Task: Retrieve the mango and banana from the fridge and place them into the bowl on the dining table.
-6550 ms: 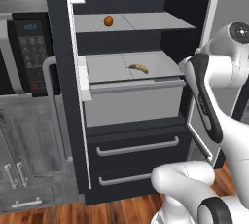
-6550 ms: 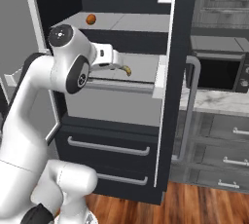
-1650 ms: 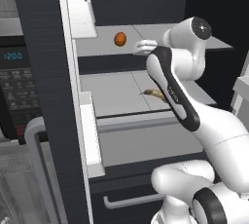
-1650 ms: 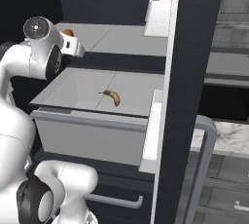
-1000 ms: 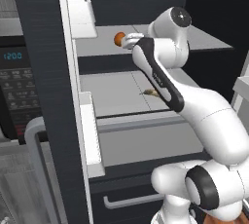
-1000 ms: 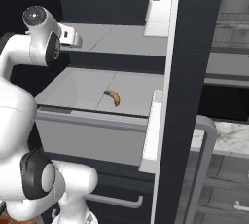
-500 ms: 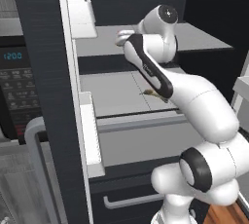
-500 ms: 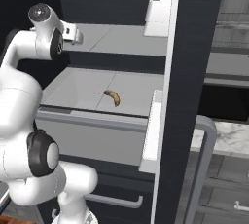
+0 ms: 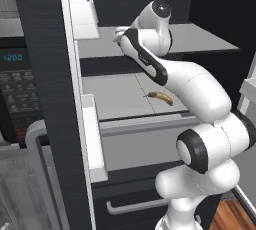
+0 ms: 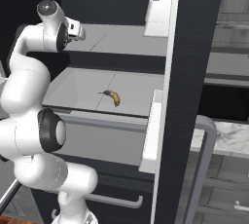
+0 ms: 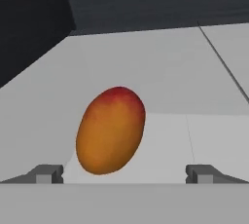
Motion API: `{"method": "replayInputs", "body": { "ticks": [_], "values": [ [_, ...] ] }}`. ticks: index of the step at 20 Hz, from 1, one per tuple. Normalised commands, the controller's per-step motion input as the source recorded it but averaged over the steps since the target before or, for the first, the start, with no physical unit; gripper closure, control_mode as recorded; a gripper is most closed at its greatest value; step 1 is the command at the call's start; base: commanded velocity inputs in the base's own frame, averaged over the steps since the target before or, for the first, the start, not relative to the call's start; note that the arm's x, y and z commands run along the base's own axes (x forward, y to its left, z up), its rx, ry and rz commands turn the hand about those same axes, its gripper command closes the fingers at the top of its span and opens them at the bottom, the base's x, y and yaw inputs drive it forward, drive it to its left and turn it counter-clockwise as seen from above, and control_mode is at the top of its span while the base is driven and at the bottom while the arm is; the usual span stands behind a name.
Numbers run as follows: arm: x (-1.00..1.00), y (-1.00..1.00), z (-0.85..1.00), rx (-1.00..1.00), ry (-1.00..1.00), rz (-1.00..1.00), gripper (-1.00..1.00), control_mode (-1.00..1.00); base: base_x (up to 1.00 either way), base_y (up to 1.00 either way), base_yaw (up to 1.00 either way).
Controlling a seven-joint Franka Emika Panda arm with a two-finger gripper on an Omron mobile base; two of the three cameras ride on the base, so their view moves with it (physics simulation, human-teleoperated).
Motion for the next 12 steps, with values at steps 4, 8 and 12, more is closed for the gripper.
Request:
{"method": "replayInputs", "body": {
  "ticks": [4,8,12],
  "values": [
    [0.43,0.16,0.0,0.0,0.02,-0.02,-1.0,-1.0,0.0,0.0,0.0],
    [0.36,0.21,-0.01,-0.01,0.0,-0.04,-1.0,-1.0,0.0,0.0,0.0],
    [0.3,0.19,-0.11,-0.01,0.0,-0.03,-1.0,-1.0,0.0,0.0,0.0]
  ]
}}
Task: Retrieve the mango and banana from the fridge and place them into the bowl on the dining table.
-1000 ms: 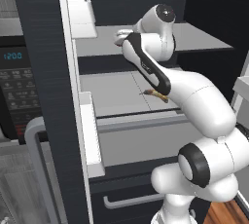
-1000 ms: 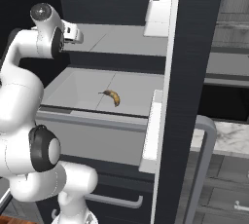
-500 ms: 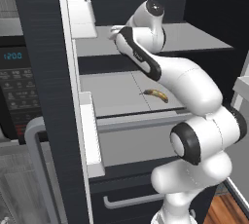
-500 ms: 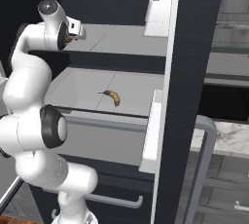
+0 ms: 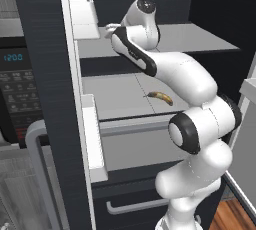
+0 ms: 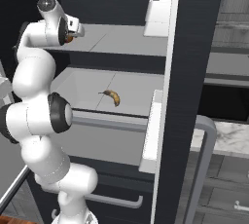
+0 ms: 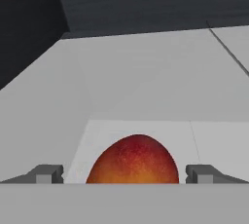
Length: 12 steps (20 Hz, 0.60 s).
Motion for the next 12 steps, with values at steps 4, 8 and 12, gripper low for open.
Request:
{"method": "replayInputs", "body": {
  "ticks": [4,8,12],
  "values": [
    [0.12,0.01,-0.14,0.0,0.0,-0.07,-1.0,-1.0,0.0,0.0,0.0],
    [0.0,0.0,-0.17,0.0,0.0,-0.1,-1.0,-1.0,0.0,0.0,0.0],
    [0.0,0.0,-0.21,0.0,0.0,-0.11,-1.0,-1.0,0.0,0.0,0.0]
  ]
}}
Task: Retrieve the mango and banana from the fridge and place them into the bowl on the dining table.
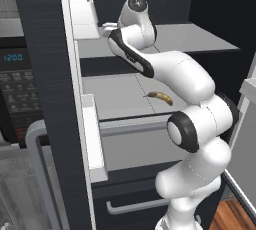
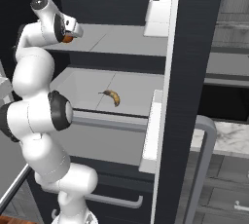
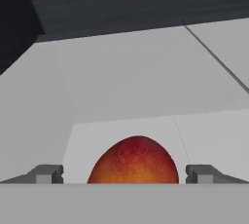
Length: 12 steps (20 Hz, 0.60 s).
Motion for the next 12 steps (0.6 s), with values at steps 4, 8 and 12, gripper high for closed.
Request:
{"method": "replayInputs", "body": {
  "ticks": [4,8,12],
  "values": [
    [0.0,-0.01,-0.35,0.0,0.0,-0.11,-1.0,-1.0,0.0,0.0,0.0],
    [0.06,-0.07,-0.29,0.0,0.0,-0.08,-1.0,-1.0,0.0,0.0,0.0],
    [0.23,-0.09,-0.22,0.0,0.0,-0.06,1.0,-1.0,0.0,0.0,0.0]
  ]
}}
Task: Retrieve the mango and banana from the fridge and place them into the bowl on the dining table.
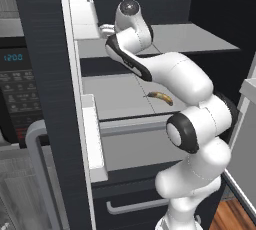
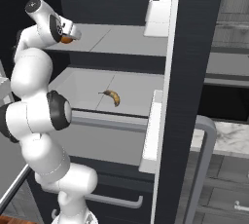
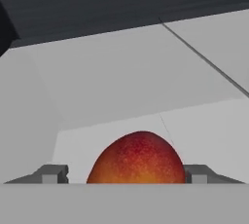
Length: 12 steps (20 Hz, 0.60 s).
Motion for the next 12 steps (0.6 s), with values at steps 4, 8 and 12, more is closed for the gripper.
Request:
{"method": "replayInputs", "body": {
  "ticks": [4,8,12],
  "values": [
    [0.22,-0.14,-0.16,0.0,0.05,-0.05,1.0,-1.0,0.0,0.0,0.0],
    [-0.03,-0.38,-0.11,0.0,0.1,-0.05,1.0,-1.0,0.0,0.0,0.0],
    [-0.67,-0.72,-0.01,0.01,0.01,-0.1,1.0,-1.0,0.0,0.0,0.0]
  ]
}}
